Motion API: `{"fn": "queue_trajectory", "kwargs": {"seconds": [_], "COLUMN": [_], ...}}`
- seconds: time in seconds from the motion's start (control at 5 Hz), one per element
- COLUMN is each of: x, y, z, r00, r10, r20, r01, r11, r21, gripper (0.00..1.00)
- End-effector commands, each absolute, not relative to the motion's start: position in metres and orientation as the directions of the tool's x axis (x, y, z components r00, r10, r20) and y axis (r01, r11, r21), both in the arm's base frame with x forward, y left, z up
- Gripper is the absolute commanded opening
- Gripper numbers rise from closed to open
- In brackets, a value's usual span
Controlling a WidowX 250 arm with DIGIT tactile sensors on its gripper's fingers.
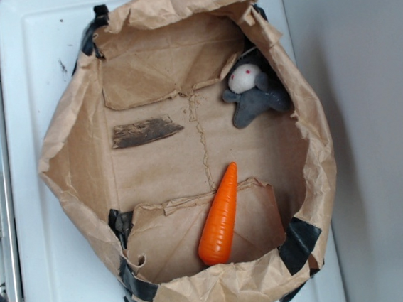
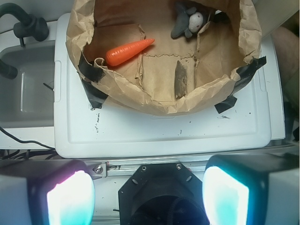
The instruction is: Grab the carrot.
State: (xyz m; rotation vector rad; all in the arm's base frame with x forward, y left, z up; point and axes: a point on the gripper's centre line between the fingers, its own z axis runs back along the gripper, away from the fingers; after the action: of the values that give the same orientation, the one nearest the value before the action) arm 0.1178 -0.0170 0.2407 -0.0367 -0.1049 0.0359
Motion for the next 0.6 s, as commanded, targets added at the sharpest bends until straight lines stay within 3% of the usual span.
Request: {"fn": "queue_trajectory", "kwargs": {"seconds": [0.0,0.2,0.4], "x": [0.118,0.168,0.2], "y": [-0.017,-0.032,-0.036], "z": [0.241,0.242,0.244], "r00": [0.994,0.954,0.884], "r10": [0.038,0.264,0.438], "r20": [0.104,0.14,0.162], "r01": [-0.034,-0.261,-0.427], "r11": [0.999,0.965,0.899], "r21": [-0.039,-0.038,-0.103], "gripper": [1.0,1.0,1.0]}}
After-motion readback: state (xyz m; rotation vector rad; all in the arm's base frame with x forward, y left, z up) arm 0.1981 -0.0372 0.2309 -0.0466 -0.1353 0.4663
